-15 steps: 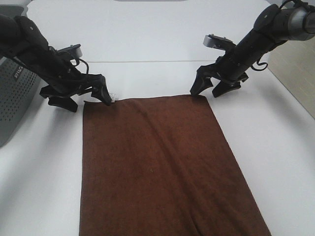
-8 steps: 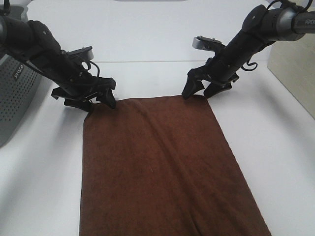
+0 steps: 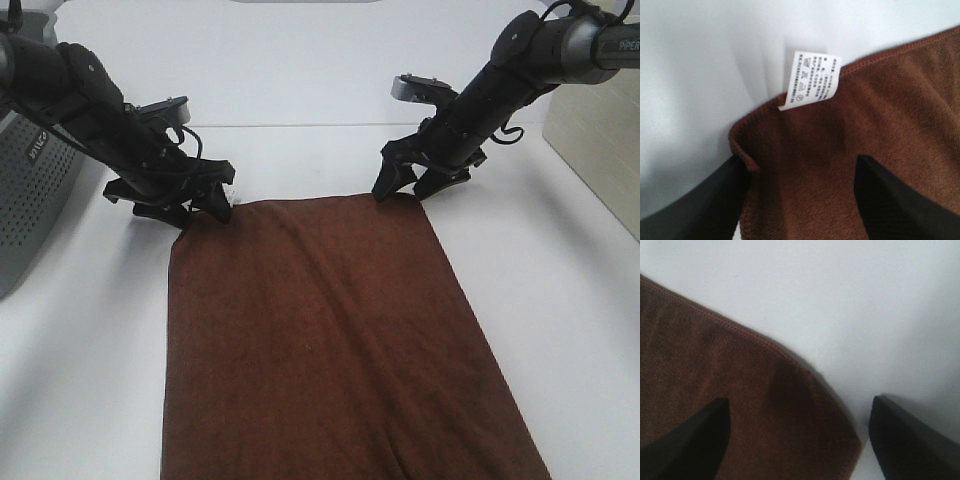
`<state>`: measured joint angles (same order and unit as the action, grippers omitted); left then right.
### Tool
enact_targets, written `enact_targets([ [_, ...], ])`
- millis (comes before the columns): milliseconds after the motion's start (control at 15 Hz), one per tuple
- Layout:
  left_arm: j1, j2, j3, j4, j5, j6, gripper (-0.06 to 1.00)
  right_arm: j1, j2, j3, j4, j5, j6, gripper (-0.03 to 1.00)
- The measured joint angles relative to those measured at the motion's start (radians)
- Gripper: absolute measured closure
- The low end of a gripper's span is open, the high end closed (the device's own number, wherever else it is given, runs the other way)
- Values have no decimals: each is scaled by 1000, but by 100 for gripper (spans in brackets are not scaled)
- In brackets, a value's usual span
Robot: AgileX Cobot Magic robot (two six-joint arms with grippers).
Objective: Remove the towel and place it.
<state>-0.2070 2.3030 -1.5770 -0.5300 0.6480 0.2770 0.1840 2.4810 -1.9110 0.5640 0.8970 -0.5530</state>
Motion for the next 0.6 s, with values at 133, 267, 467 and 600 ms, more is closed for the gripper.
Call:
enact_targets([
  [133, 0, 0, 0, 1, 0, 0, 38, 0, 0, 0, -17, -6, 0, 29],
  [267, 0, 3, 0, 5, 2, -2, 51, 0, 4, 0, -41, -22, 0, 45],
  [467, 0, 5, 0, 45, 2, 3, 77, 0, 11, 0, -47, -48, 1, 77],
  [600, 0, 5, -1, 68, 3, 13, 90, 0, 12, 0, -47, -48, 3, 95],
])
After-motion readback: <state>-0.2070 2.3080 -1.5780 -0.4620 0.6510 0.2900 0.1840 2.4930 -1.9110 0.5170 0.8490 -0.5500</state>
